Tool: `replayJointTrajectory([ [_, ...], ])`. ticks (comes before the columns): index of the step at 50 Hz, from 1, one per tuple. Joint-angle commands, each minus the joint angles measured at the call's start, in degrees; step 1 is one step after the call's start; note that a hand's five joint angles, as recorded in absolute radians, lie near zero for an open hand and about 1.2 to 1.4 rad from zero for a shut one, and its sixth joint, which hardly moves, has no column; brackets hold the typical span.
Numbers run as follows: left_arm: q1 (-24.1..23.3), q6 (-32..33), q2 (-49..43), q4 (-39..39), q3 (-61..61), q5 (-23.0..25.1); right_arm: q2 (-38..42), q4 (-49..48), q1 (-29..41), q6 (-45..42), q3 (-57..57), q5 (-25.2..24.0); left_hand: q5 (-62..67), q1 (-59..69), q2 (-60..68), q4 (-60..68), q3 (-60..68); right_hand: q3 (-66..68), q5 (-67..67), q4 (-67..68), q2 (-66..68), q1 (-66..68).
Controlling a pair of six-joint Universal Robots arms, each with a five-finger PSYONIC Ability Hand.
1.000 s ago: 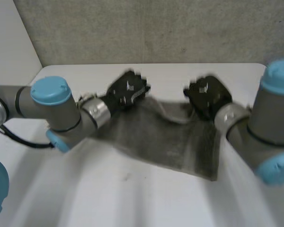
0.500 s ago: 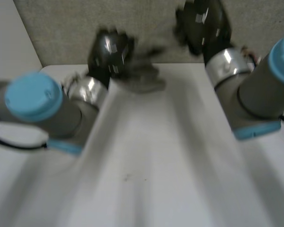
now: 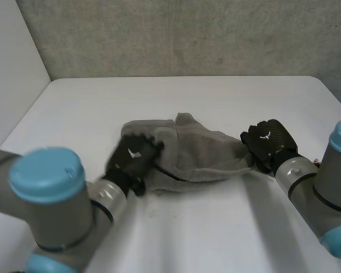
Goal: Fold the towel.
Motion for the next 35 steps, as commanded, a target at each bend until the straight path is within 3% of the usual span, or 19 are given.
replayJointTrajectory([
  [1,4.89,0.15,0.85,0.02,6.28,4.36,-0.57,-2.28,-0.22,-0.26,3.61,-2.74,1.77,1.39,1.65,1.67,1.59,11.94,13.40,11.57,12.75,25.62],
  [8,5.59,0.59,-4.59,-1.03,15.60,16.31,-0.13,-4.91,0.23,-2.98,5.28,-5.82,2.27,1.89,2.15,2.17,2.09,11.94,13.40,11.57,12.75,25.62],
  [13,5.68,0.59,-8.98,-3.22,20.70,20.80,-0.13,-5.71,-0.39,-4.39,5.63,-6.08,4.29,3.91,4.17,4.19,4.11,11.94,13.40,11.57,12.75,25.62],
  [22,6.91,0.68,-15.85,-6.75,27.66,23.36,-0.22,-5.71,-1.44,-4.48,5.19,-6.08,6.48,6.10,6.36,6.38,6.30,11.94,13.40,11.57,12.75,25.62],
  [31,7.70,0.94,-22.35,-8.68,32.40,30.56,-0.31,-5.71,-2.59,-4.57,5.19,-6.26,11.69,11.31,11.57,11.60,11.51,11.94,13.40,11.57,12.75,25.62],
  [35,7.70,4.44,-24.28,-9.12,33.10,30.92,-0.39,-5.71,-2.59,-4.57,4.93,-6.26,11.70,11.31,11.57,11.60,11.51,11.94,13.40,11.57,12.75,25.62],
])
